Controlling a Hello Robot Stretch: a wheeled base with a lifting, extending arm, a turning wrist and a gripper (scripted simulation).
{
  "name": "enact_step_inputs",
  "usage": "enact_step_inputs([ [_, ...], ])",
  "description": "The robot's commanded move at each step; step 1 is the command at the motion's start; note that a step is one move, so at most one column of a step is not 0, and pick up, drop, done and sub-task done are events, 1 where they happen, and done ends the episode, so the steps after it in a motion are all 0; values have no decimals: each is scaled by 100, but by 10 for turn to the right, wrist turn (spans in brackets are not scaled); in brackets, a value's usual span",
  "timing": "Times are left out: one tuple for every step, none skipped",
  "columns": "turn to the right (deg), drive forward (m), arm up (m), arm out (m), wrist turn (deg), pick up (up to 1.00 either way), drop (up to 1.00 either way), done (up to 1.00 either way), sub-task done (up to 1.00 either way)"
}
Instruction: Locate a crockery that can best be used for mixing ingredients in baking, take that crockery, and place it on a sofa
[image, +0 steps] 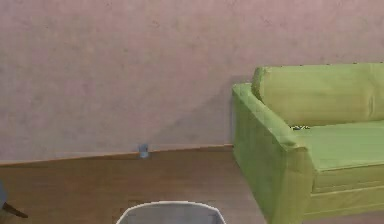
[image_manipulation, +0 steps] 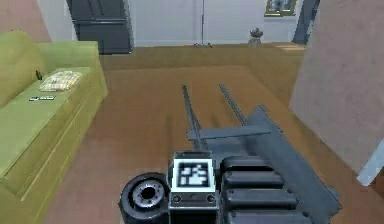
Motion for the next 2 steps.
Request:
enact_step_inputs([
  [360,0,0,0,0,0,0,0,0],
  [0,35,0,0,0,0,0,0,0],
])
